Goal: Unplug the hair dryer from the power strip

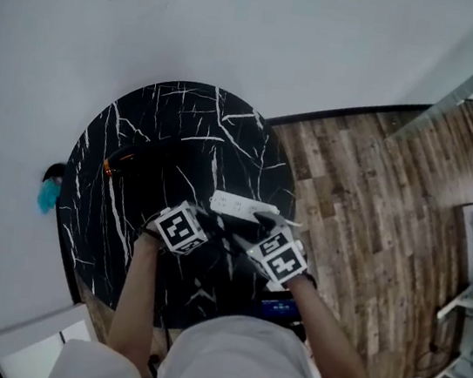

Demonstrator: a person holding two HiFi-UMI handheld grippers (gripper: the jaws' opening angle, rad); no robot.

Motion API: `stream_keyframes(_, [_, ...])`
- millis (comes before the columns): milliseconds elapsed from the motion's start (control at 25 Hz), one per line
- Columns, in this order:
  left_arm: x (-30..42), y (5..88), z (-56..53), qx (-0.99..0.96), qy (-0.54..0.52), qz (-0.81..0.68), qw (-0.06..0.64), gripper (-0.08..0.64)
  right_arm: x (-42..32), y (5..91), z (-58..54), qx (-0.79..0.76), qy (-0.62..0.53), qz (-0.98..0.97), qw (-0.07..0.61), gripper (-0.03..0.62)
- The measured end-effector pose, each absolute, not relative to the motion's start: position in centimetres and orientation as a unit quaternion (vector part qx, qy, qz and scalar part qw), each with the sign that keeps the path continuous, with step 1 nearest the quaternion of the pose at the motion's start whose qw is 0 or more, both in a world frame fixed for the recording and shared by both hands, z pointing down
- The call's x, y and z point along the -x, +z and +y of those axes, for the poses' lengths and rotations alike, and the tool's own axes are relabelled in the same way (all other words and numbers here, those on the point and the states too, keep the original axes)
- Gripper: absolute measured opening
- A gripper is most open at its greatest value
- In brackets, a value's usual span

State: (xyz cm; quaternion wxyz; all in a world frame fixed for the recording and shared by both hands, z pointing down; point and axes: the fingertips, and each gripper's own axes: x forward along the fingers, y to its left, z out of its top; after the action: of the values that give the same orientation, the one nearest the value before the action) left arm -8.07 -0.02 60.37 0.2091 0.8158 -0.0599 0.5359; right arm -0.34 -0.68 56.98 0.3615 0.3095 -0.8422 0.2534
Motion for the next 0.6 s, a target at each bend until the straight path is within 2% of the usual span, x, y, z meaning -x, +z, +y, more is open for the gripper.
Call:
stream_keyframes(200, [9.9,59.6,0.0,-0.811,0.543,-0.075,0.204,0.150,0.2,56.4,-1.0,-0.316,0.255,-0.844,0.351,0.270])
stream_keyframes(320, [11.2,58.4,-0.1,-0.816,0.522,-0.108,0.224,0.150,0.1,55.9,-1.4,-0.322,0.255,-0.846,0.341,0.270])
stream_keyframes(440, [11.9,56.4,-0.8,-0.838,0.459,-0.170,0.241,0.150,0.2,55.2,-2.1,-0.332,0.249,-0.849,0.327,0.270])
stream_keyframes(600, [11.6,52.0,-2.5,-0.875,0.353,-0.245,0.224,0.149,1.1,52.4,-3.5,-0.349,0.239,-0.865,0.270,0.270])
